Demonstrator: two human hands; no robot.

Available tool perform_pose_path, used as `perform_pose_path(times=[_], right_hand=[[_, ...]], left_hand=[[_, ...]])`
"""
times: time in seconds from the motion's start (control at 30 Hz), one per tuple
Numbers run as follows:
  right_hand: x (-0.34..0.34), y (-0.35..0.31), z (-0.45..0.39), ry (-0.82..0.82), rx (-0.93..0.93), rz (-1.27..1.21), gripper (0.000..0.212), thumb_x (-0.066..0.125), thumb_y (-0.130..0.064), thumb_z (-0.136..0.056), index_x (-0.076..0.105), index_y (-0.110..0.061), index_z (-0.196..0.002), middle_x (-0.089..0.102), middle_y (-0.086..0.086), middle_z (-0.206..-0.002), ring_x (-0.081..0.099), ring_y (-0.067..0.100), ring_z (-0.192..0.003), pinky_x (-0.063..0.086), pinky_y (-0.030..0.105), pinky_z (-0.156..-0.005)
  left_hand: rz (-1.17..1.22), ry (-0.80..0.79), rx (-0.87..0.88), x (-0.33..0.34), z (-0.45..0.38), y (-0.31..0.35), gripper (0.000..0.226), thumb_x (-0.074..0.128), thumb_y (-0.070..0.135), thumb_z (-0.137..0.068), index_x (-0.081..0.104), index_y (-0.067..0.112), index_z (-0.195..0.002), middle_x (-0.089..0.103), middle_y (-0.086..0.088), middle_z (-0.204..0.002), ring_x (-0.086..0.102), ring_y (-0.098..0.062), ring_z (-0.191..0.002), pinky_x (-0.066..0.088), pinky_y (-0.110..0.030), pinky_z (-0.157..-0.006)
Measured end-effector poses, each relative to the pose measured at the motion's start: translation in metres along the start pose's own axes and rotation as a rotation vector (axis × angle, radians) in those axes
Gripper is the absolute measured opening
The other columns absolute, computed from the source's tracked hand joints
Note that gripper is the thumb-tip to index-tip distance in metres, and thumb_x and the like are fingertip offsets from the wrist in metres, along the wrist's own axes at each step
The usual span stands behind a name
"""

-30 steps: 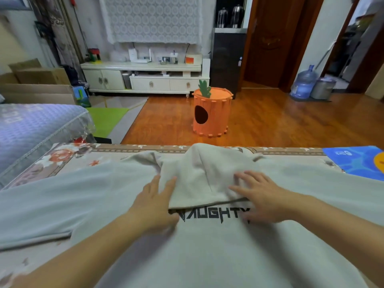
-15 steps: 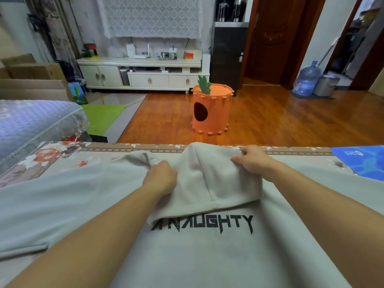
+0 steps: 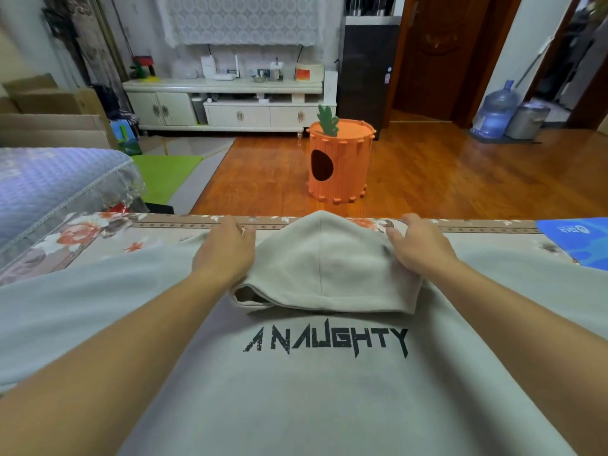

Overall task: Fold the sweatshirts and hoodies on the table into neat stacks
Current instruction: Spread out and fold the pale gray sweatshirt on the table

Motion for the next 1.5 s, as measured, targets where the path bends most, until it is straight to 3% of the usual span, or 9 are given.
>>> perform_pose_path(times=[0.27,0.47,0.63,0.87,1.03,1.17,1.33,1.43,1.5], right_hand=[[0.013,0.039,0.06,-0.128,0.207,-0.426,0.055,0.055,-0.021,-0.092,0.043,-0.027,-0.146,0.059,0.002,-0.124,0.06,0.025,-0.104,0.054,0.045,-0.091],[-0.003,0.017,0.076,-0.107,0.001,-1.243,0.074,0.053,0.008,-0.091,0.04,-0.036,-0.149,0.064,-0.009,-0.125,0.068,0.012,-0.102,0.056,0.028,-0.078],[0.025,-0.013,0.088,-0.145,-0.214,-0.45,0.106,0.076,-0.02,-0.086,0.004,-0.034,-0.161,0.014,-0.018,-0.161,0.021,0.008,-0.148,0.028,0.028,-0.117],[-0.007,-0.025,0.058,0.365,0.043,-0.445,0.059,0.055,0.002,-0.089,0.05,-0.021,-0.142,0.052,0.006,-0.135,0.054,0.029,-0.117,0.044,0.035,-0.089],[-0.048,-0.046,0.078,0.551,-0.329,0.099,0.066,0.059,0.016,-0.074,0.063,-0.015,-0.133,0.047,0.011,-0.112,0.047,0.029,-0.094,0.045,0.04,-0.071],[-0.001,-0.029,0.117,0.364,-0.605,0.516,0.055,0.047,0.0,-0.073,0.065,-0.009,-0.124,0.052,0.021,-0.129,0.047,0.045,-0.114,0.042,0.049,-0.084],[0.046,0.006,0.116,-0.444,-0.487,0.555,0.05,0.031,-0.042,-0.093,0.049,-0.033,-0.138,0.028,0.007,-0.161,0.024,0.035,-0.147,0.022,0.046,-0.118],[0.019,-0.021,0.085,-0.307,-0.428,0.278,0.069,0.023,-0.078,-0.088,0.05,-0.04,-0.139,0.034,0.0,-0.156,0.024,0.027,-0.147,0.021,0.042,-0.12],[0.016,-0.028,0.066,-0.132,-0.427,0.266,0.077,0.01,-0.075,-0.093,0.018,-0.036,-0.159,0.007,0.0,-0.169,0.003,0.022,-0.155,0.007,0.043,-0.125]], left_hand=[[-0.176,-0.376,0.51,0.039,0.088,0.009,0.095,0.064,0.078,-0.077,0.023,0.047,-0.157,0.005,0.007,-0.164,0.005,-0.017,-0.152,0.017,-0.04,-0.125],[-0.034,-0.21,0.439,0.049,0.085,-0.022,0.071,0.039,0.062,-0.092,0.034,0.033,-0.158,0.029,0.006,-0.162,0.024,-0.014,-0.149,0.019,-0.029,-0.123],[0.02,-0.225,0.393,0.05,0.079,-0.024,0.063,0.018,0.053,-0.097,0.035,0.037,-0.155,0.035,0.016,-0.16,0.027,-0.006,-0.147,0.027,-0.039,-0.123],[0.0,-0.242,0.362,0.046,0.082,-0.024,0.065,0.048,0.036,-0.093,0.034,0.034,-0.156,0.035,0.011,-0.162,0.029,-0.012,-0.147,0.027,-0.036,-0.123],[0.013,-0.233,0.317,0.044,0.079,-0.026,0.08,0.049,0.015,-0.08,0.032,0.031,-0.157,0.031,0.007,-0.163,0.029,-0.017,-0.148,0.027,-0.037,-0.123],[0.006,-0.232,0.326,0.044,0.082,-0.023,0.084,0.052,0.004,-0.086,0.026,0.035,-0.16,0.017,0.007,-0.168,0.02,-0.018,-0.151,0.025,-0.036,-0.122],[-0.087,-0.254,0.382,0.044,0.086,-0.019,0.073,0.055,0.026,-0.096,0.024,0.046,-0.158,0.003,0.01,-0.171,0.006,-0.014,-0.154,0.023,-0.039,-0.125],[-0.109,-0.261,0.394,0.044,0.09,-0.019,0.072,0.046,0.061,-0.088,0.026,0.051,-0.156,-0.002,0.01,-0.171,0.004,-0.012,-0.154,0.025,-0.042,-0.124],[-0.08,-0.281,0.424,0.043,0.093,-0.017,0.079,0.033,0.082,-0.083,0.026,0.053,-0.155,-0.005,0.008,-0.171,0.001,-0.011,-0.155,0.019,-0.04,-0.126]])
Point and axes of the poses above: each hand's wrist, its own z-axis away from the middle knuckle, its own x-axis out of the palm, y = z × x, the point moved 7 cm from there along -z, towards the middle knuckle
